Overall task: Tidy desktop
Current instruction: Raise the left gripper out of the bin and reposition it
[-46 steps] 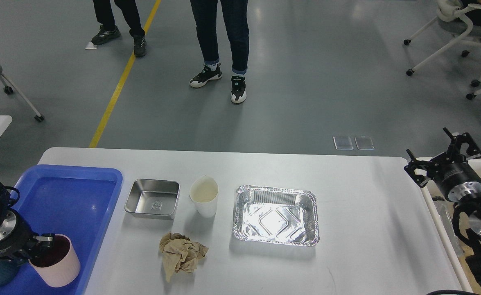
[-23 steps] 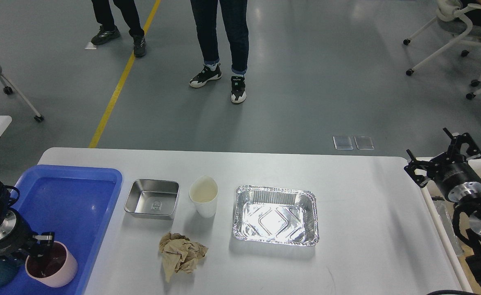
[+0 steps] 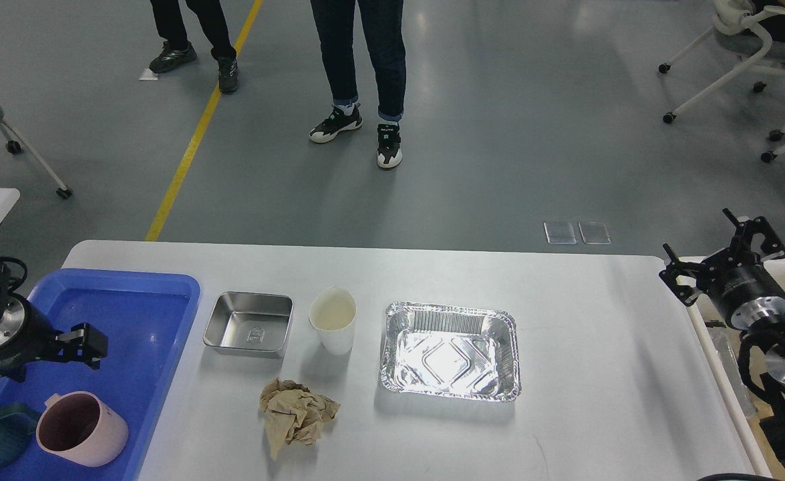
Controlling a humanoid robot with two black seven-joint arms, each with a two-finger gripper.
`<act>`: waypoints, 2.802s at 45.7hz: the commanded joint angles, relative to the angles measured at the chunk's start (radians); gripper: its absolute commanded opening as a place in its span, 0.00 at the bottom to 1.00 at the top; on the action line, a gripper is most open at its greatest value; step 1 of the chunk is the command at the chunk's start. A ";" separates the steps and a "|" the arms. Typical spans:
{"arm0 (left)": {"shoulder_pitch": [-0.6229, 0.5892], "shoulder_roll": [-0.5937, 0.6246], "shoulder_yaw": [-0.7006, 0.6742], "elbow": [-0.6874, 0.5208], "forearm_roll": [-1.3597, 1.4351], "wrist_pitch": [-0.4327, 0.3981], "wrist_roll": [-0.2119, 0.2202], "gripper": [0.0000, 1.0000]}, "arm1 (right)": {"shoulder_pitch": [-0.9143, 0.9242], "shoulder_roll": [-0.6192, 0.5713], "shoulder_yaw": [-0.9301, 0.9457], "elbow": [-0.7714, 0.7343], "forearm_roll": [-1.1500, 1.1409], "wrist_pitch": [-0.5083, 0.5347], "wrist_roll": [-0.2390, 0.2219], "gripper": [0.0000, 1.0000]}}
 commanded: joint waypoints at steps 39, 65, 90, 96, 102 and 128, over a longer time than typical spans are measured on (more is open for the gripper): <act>-0.008 -0.312 -0.867 0.173 -0.249 0.254 -0.023 0.97 | 0.000 -0.020 -0.019 0.017 0.000 0.008 -0.002 1.00; 0.152 -0.700 -1.157 0.261 -0.259 0.369 -0.734 0.97 | 0.012 0.028 -0.019 0.055 0.009 0.012 -0.002 1.00; 0.199 -0.688 -0.814 0.333 -0.226 0.470 -1.107 0.97 | 0.014 0.109 -0.025 0.066 0.040 0.058 -0.002 1.00; 0.225 -0.594 -0.731 0.331 -0.222 0.488 -1.043 0.97 | 0.012 0.103 -0.025 0.075 0.040 0.060 -0.002 1.00; 0.274 -0.410 -0.607 0.307 -0.223 0.483 -1.001 0.97 | 0.011 0.094 -0.023 0.075 0.040 0.063 -0.002 1.00; 0.595 0.496 -0.327 -0.118 -0.246 0.429 -1.017 0.97 | 0.015 0.086 -0.022 0.074 0.041 0.064 0.000 1.00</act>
